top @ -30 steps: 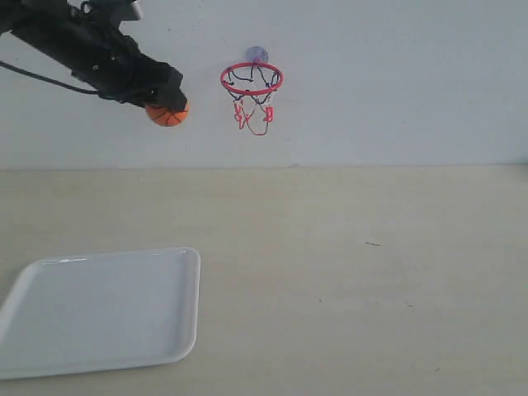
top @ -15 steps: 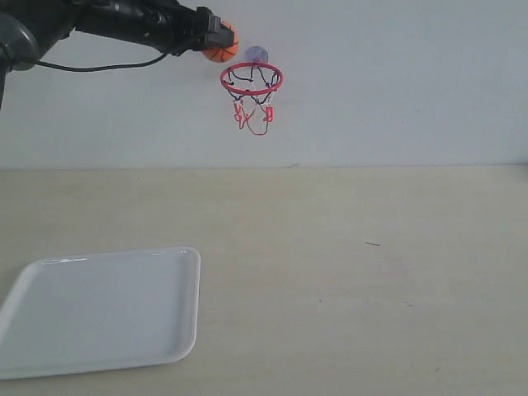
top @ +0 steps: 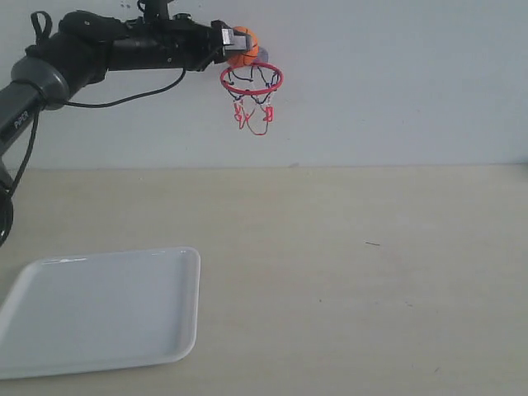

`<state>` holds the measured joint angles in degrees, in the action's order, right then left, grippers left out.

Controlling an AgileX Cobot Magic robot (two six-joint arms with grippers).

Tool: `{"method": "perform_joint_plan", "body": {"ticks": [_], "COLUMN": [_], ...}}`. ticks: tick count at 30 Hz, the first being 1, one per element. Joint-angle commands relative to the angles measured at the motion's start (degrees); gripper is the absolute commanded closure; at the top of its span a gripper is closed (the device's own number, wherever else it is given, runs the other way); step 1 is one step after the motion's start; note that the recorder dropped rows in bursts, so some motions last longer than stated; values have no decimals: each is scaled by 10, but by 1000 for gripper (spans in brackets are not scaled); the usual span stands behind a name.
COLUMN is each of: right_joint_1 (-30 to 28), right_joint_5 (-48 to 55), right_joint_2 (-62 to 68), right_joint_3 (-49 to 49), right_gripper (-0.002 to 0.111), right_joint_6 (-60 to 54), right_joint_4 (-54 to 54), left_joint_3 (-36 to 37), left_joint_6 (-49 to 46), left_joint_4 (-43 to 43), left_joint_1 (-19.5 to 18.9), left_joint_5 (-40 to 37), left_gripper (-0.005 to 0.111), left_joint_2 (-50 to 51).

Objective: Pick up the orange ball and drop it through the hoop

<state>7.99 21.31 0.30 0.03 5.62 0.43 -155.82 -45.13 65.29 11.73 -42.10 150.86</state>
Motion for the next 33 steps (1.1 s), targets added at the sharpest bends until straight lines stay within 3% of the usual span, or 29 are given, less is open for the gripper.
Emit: {"method": "perform_joint_plan", "body": {"ticks": [1, 4, 9, 11, 23, 26, 28, 30, 33], "right_joint_1": [0, 0, 0, 0, 0, 0, 0, 0, 0], "right_joint_5": [-3, -3, -3, -3, -3, -6, -3, -3, -3], "right_joint_2": [-3, -3, -3, -3, -3, -3, -3, -3, -3], "right_joint_3": [0, 0, 0, 0, 0, 0, 0, 0, 0], "right_gripper": [108, 108, 108, 108, 108, 108, 108, 108, 108], "right_joint_6": [-1, -1, -1, -1, -1, -1, -1, -1, -1], "right_joint_4": [-4, -4, -4, -4, -4, -4, -4, -4, -4], "left_joint_3": [-2, -2, -2, -2, -2, -2, -2, -2, -2], "left_joint_6": [-21, -23, -12, -11, 7, 7, 32, 57, 106], "left_joint_4": [46, 46, 58, 60, 53, 14, -32, -65, -63], "left_joint_1": [5, 5, 1, -2, -6, -15, -26, -41, -70], "left_joint_5": [7, 6, 3, 2, -1, -43, -71, -104, -132], "left_gripper": [103, 100, 54, 42, 36, 45, 67, 98, 103], "left_joint_2": [4, 4, 4, 4, 4, 1, -4, -9, -15]}}
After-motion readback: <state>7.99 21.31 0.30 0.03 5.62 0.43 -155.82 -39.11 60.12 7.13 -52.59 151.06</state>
